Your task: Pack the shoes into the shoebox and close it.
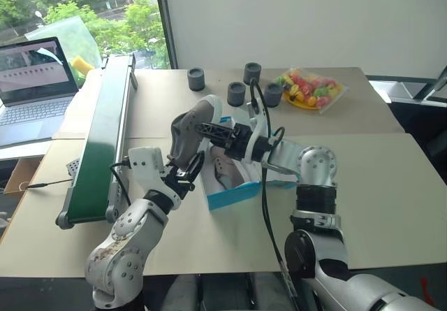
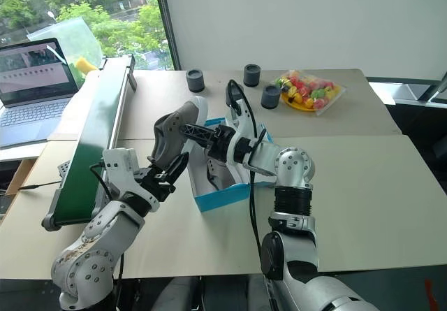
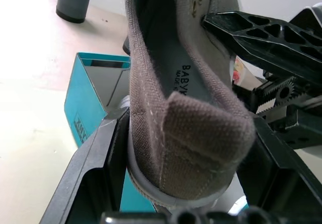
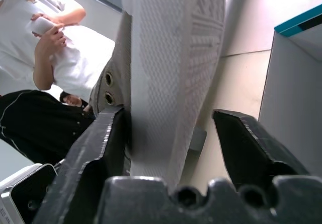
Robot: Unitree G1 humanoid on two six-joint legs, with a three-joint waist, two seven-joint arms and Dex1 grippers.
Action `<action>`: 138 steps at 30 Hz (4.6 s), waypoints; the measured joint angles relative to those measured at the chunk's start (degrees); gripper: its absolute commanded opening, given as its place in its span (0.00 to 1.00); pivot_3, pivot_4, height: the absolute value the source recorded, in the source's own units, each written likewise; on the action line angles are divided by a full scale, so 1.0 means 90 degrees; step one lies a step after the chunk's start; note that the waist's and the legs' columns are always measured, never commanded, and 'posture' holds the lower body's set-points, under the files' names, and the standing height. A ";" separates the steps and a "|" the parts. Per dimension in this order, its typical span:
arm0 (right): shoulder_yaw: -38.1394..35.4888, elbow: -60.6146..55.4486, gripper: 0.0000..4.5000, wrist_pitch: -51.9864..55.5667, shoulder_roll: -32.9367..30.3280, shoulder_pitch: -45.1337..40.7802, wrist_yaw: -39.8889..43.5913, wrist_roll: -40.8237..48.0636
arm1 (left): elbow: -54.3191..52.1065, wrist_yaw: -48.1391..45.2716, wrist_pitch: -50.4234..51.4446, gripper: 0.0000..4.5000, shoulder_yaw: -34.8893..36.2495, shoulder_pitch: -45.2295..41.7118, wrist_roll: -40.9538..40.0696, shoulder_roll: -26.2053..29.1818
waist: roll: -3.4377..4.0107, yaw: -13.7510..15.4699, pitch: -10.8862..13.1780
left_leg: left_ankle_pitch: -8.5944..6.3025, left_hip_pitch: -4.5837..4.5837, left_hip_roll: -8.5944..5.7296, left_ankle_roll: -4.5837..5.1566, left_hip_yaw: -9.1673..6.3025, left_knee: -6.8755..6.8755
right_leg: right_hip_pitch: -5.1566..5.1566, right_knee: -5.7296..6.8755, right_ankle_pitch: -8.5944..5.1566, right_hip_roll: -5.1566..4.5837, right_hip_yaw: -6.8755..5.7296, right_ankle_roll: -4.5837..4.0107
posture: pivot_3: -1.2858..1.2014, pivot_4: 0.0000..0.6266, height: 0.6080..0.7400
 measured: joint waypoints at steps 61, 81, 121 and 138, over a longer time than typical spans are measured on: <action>0.3591 0.3975 0.10 -0.0461 -0.2581 -0.3608 0.2924 -0.3099 | -0.0702 -0.1873 -0.0827 0.98 -0.0426 0.1593 0.0639 0.3347 | 0.0013 -0.0002 0.0010 | -0.0010 -0.0011 0.0025 -0.0002 0.0027 -0.0020 | -0.0016 -0.0032 -0.0001 0.0029 0.0001 -0.0019 | 0.52 0.24 0.91; 0.3481 0.2613 0.10 0.1203 -0.1778 -0.2756 0.2917 -0.2961 | -0.0704 -0.1804 -0.0826 0.98 -0.0631 0.1393 0.0660 0.3267 | 0.0014 0.0015 0.0010 | -0.0010 -0.0012 0.0023 -0.0003 -0.0006 -0.0019 | -0.0017 -0.0025 0.0000 0.0025 0.0001 -0.0019 | 0.52 0.24 0.91; 0.4336 0.6416 0.29 -0.3208 0.0304 -0.3236 0.3202 -0.5735 | -0.1019 -0.1840 -0.0812 1.00 -0.0430 0.1698 0.0651 0.3408 | 0.0017 -0.0219 -0.0006 | -0.0017 0.0082 0.0130 -0.0017 0.0018 -0.0019 | 0.0023 0.0003 0.0023 0.0145 0.0023 -0.0097 | 0.52 0.24 0.91; 0.1921 0.6035 0.63 -0.1875 -0.0945 -0.3992 0.2507 -0.4511 | -0.0813 -0.1876 -0.0812 1.00 -0.0495 0.1584 0.0653 0.3396 | 0.0017 -0.0061 0.0000 | -0.0019 0.0013 0.0133 -0.0022 0.0035 -0.0018 | -0.0018 -0.0018 0.0021 0.0149 0.0006 -0.0106 | 0.52 0.24 0.91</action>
